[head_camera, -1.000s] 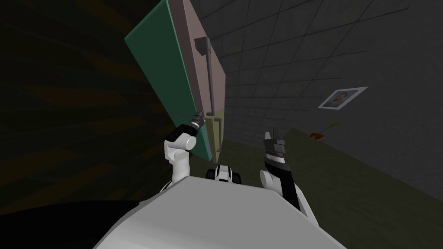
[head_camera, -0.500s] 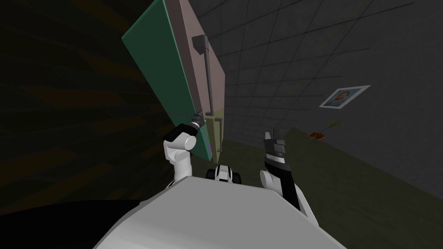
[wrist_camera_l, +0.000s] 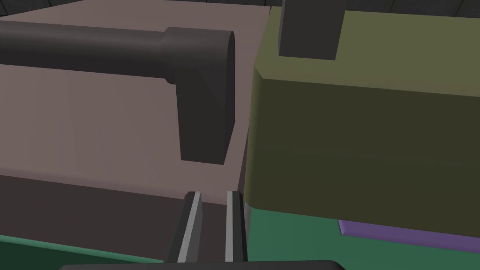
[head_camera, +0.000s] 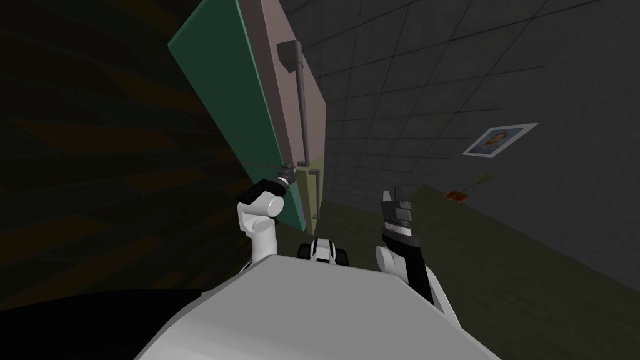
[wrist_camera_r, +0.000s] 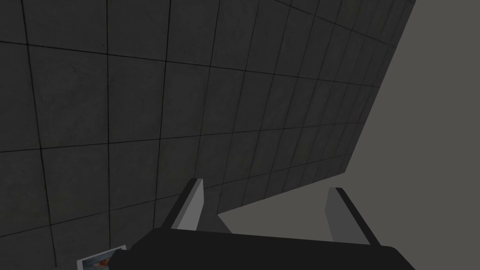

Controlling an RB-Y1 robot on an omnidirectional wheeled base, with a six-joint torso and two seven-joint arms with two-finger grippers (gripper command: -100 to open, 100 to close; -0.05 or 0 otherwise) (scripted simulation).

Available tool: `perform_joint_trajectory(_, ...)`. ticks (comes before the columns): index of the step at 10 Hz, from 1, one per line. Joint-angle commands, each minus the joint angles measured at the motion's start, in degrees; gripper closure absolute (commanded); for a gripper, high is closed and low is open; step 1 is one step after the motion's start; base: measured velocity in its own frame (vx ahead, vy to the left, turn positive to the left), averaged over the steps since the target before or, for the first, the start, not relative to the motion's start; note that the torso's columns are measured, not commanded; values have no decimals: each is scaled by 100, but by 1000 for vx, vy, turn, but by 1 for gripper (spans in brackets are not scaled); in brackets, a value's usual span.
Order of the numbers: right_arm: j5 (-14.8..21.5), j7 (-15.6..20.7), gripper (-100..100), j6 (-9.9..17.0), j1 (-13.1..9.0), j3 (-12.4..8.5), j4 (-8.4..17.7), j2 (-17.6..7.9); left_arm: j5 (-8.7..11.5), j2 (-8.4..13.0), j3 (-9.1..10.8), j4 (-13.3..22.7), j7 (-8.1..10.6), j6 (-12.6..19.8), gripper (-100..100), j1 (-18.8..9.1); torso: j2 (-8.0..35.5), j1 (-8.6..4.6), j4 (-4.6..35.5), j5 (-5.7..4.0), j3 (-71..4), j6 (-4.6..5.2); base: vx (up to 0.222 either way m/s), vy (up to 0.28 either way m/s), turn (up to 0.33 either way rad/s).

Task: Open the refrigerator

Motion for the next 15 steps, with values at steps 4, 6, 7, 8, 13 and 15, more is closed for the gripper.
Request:
perform_joint_trajectory(4, 0, 0, 0, 0, 0, 0, 0, 0, 3, 543, -3, 141, 3, 1, -100, 14, 3, 46, -37, 34, 13, -16, 1, 0, 5)
perform_joint_trajectory(6, 0, 0, 0, 0, 0, 0, 0, 0, 2, 780, 0, 226, 6, 5, -100, 0, -26, 52, -53, 39, -5, -15, 3, -2, 1)
perform_joint_trajectory(7, 0, 0, 0, 0, 0, 0, 0, 0, 3, 867, 3, 268, 8, 15, -100, -12, -32, 51, -55, 39, -9, -12, 14, -1, 7)
perform_joint_trajectory(8, 0, 0, 0, 0, 0, 0, 0, 0, 10, 883, 22, 243, 16, 116, -100, -75, -43, 49, -62, 40, -15, -7, 38, -10, 2)
perform_joint_trajectory(13, 0, 0, 0, 0, 1, 0, 0, 0, 50, 635, 93, 134, 26, 597, -100, -259, -142, 9, -80, 17, -90, 45, 55, -3, 7)
perform_joint_trajectory(15, 0, 0, 0, 0, 1, 0, 0, 0, 55, 425, 102, -72, 26, 660, -100, -279, -143, -7, -64, 4, -97, 56, 12, 4, -9)
